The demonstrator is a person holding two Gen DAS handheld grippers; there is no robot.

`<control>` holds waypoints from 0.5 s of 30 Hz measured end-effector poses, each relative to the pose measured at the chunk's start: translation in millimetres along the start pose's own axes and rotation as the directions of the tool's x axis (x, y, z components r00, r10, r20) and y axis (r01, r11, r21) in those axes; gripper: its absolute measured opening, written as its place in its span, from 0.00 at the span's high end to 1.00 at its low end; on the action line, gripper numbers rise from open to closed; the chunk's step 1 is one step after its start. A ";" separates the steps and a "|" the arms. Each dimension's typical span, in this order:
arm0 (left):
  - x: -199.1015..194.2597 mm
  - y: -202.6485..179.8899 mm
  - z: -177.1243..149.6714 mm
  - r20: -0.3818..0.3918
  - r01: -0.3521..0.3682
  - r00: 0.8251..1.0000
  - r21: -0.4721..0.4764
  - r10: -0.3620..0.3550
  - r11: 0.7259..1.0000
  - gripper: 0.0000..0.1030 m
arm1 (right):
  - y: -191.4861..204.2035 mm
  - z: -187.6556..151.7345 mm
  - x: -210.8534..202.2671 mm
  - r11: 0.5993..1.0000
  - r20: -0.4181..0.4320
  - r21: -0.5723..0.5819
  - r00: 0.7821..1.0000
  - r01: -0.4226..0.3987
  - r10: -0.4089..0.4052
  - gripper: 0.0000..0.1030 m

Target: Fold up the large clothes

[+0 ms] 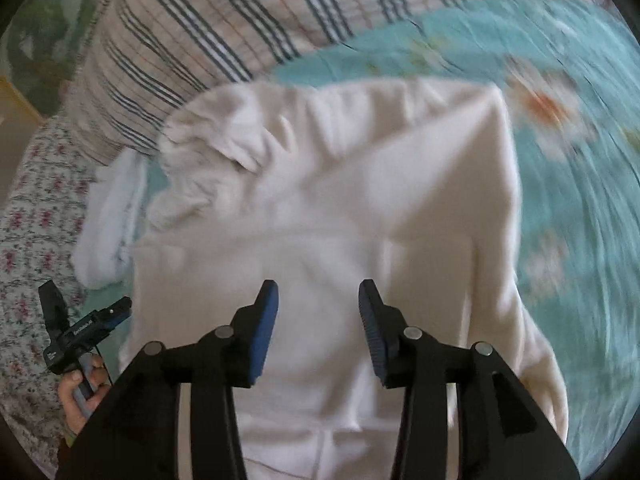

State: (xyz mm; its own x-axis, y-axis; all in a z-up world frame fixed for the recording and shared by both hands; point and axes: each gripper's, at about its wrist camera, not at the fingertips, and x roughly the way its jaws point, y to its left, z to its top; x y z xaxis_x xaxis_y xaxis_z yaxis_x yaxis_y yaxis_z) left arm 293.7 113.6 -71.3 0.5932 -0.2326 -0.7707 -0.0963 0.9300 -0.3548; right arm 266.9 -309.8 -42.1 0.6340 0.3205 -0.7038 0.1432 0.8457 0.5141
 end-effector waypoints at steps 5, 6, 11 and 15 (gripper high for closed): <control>10.3 -21.9 39.4 -0.001 0.119 0.993 -0.037 -0.119 0.992 0.45 | 28.3 37.9 10.1 0.996 0.057 -0.088 0.998 -0.035 0.040 0.58; 14.0 -22.6 46.8 0.002 0.123 0.992 -0.039 -0.123 0.992 0.45 | 35.3 47.9 15.5 0.993 0.065 -0.107 0.996 -0.047 0.054 0.58; 52.8 -28.2 111.9 0.009 0.105 0.994 -0.051 -0.105 0.993 0.45 | 81.6 100.1 53.5 0.969 0.090 -0.241 0.992 -0.063 0.087 0.58; 100.9 -27.0 165.0 -0.010 0.084 0.996 -0.041 -0.084 0.996 0.42 | 112.9 144.4 91.3 0.947 0.110 -0.318 0.990 -0.051 0.090 0.53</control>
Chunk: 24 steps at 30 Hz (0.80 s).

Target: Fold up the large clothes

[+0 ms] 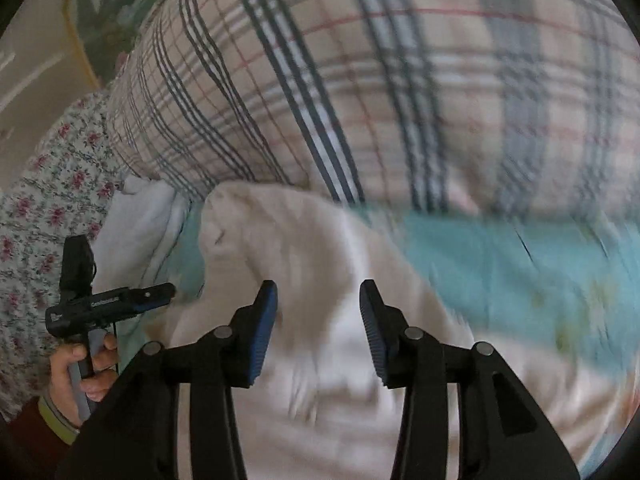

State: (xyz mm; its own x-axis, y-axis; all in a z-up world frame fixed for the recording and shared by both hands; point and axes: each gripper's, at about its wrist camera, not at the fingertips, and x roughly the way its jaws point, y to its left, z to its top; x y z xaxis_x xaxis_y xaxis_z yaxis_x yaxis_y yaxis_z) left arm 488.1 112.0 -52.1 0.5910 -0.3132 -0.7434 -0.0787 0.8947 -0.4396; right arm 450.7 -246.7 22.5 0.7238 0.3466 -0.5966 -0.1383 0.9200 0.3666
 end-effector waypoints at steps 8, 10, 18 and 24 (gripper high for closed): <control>58.6 -19.6 49.5 0.022 -0.018 1.000 0.081 0.016 0.997 0.36 | 22.3 34.6 100.3 0.974 -0.115 -0.200 0.985 0.104 -0.129 0.68; 64.4 -30.0 54.6 0.024 -0.047 0.999 0.130 0.044 0.990 0.93 | 20.6 36.4 103.5 0.977 -0.115 -0.188 0.985 0.102 -0.125 0.98; -28.0 -74.8 -4.4 0.180 0.003 0.982 0.291 -0.058 0.957 0.98 | 18.6 19.6 -12.5 0.991 0.082 -0.118 0.996 0.056 -0.046 0.98; -90.1 -100.6 -106.6 0.220 0.023 0.969 0.387 -0.116 0.922 0.98 | 7.7 -59.2 -112.4 0.998 0.134 -0.057 0.991 0.026 -0.018 0.98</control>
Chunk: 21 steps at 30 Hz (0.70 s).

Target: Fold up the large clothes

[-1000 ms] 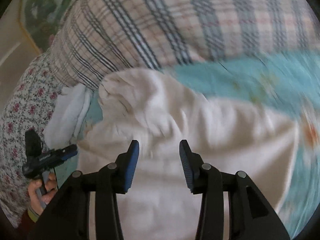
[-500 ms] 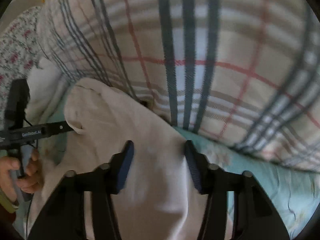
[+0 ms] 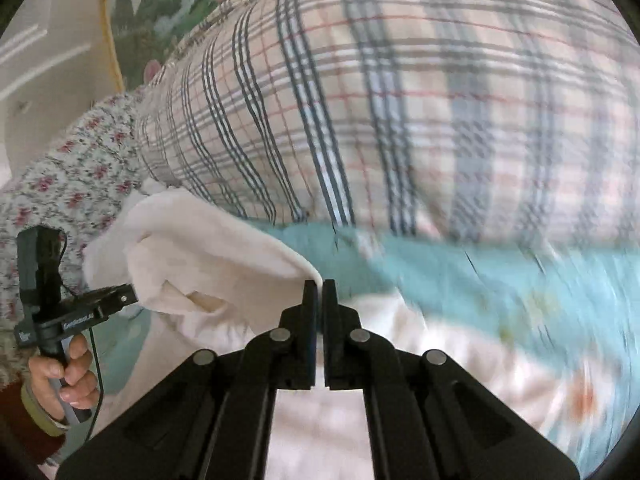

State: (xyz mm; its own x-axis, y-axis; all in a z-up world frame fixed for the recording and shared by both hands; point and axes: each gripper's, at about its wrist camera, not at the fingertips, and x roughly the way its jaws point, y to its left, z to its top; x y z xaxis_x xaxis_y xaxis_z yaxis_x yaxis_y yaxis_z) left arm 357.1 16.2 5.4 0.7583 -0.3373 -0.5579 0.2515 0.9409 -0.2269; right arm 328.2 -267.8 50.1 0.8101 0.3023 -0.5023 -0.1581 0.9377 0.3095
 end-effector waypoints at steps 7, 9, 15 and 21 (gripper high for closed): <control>-19.9 -39.7 -84.5 -0.104 0.002 0.995 0.045 0.002 0.999 0.97 | -45.6 -95.8 -38.7 0.972 -0.132 0.219 0.990 0.081 -0.052 0.98; -13.5 -43.9 -99.0 -0.149 0.000 0.989 0.045 0.007 0.999 0.97 | -50.4 -113.4 -43.3 0.965 -0.166 0.251 0.985 0.081 -0.039 0.97; -31.4 -29.7 -138.7 -0.246 0.062 0.966 -0.073 -0.078 0.995 0.92 | -45.1 -137.6 -51.3 0.937 -0.216 0.338 0.976 0.082 -0.007 0.94; -59.2 1.2 -139.2 -0.228 0.151 0.948 -0.290 -0.222 0.945 0.66 | -50.1 -157.8 -56.6 0.864 -0.190 0.504 0.975 -0.001 0.112 0.72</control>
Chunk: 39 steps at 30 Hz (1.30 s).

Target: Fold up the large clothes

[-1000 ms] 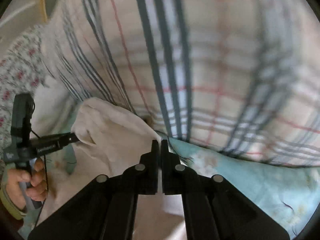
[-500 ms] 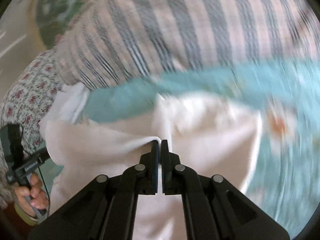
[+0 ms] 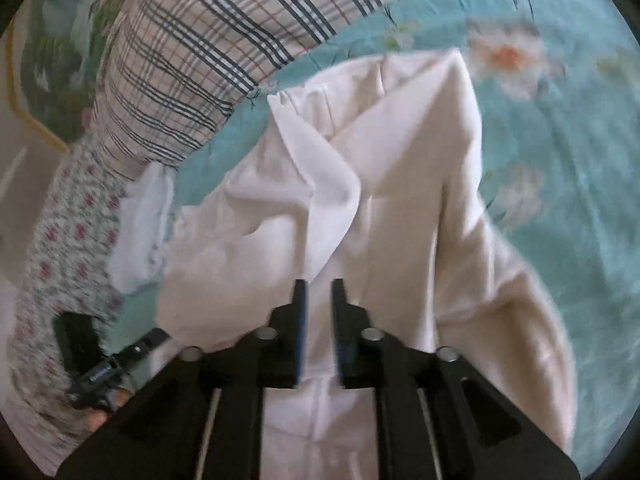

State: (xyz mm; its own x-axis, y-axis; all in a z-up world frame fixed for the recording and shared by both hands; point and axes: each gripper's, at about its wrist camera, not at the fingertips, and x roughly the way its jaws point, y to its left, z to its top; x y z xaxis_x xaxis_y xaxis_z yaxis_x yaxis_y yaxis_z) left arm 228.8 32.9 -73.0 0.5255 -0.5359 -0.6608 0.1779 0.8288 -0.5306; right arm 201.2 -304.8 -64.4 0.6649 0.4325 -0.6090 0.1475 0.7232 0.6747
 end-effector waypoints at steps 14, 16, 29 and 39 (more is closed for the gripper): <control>79.1 15.7 70.0 -0.110 0.136 0.979 -0.262 -0.170 0.955 0.68 | 11.4 24.4 63.4 0.992 -0.061 0.109 0.995 -0.067 0.074 0.97; 83.5 12.6 75.6 -0.116 0.123 0.981 -0.244 -0.155 0.962 0.97 | 16.4 32.0 64.5 0.992 -0.056 0.102 0.995 -0.077 0.083 0.98; 23.8 10.5 60.9 0.024 0.151 0.988 -0.115 -0.149 0.982 1.00 | 11.5 10.1 10.1 0.987 0.034 0.043 0.987 -0.157 0.156 0.95; 59.7 -7.7 47.9 -0.082 0.103 0.990 -0.144 -0.116 0.984 0.31 | -0.1 1.9 15.3 0.991 0.032 0.087 0.995 -0.101 0.098 0.57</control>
State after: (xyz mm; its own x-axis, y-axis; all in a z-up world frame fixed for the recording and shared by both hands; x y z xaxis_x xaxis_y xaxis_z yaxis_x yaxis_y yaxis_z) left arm 298.7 2.2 -82.9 0.4311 -0.6399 -0.6362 0.1100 0.7371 -0.6668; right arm 212.7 -299.3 -73.0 0.6995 0.4837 -0.5261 0.1431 0.6264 0.7662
